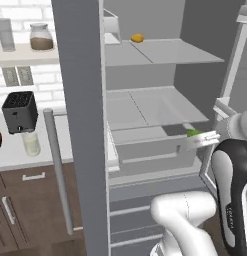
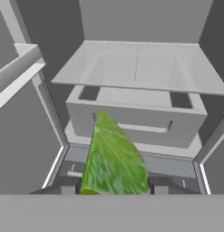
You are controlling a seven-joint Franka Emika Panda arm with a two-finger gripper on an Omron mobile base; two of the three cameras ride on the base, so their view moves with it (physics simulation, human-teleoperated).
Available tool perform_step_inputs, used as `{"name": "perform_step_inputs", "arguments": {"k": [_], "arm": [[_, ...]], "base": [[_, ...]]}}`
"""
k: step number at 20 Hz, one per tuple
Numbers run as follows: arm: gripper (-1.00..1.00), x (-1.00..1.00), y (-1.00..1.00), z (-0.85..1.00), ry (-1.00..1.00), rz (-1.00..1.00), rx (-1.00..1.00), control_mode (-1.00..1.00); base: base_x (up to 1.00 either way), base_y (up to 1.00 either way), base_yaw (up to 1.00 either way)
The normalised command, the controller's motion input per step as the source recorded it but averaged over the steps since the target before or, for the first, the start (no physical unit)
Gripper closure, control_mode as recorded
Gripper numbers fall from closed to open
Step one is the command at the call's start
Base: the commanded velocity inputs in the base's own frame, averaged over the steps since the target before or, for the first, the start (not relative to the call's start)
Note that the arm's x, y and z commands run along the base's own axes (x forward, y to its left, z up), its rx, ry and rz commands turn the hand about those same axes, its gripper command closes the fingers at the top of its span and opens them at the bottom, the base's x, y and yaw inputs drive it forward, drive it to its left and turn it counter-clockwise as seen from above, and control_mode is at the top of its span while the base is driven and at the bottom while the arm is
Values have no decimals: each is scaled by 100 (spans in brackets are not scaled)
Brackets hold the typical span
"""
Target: Grab a lemon wedge from the fridge and one ice cube from the ice bowl, and put them in the glass of lemonade.
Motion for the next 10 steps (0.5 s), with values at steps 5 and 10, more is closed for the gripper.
{"name": "perform_step_inputs", "arguments": {"k": [5, 10], "arm": [[100, 0, 0, 0, 0, 0, 0, 100], [100, 0, 0, 0, 0, 0, 0, 100]], "base": [[-100, -3, 0], [-95, 11, 0]]}}
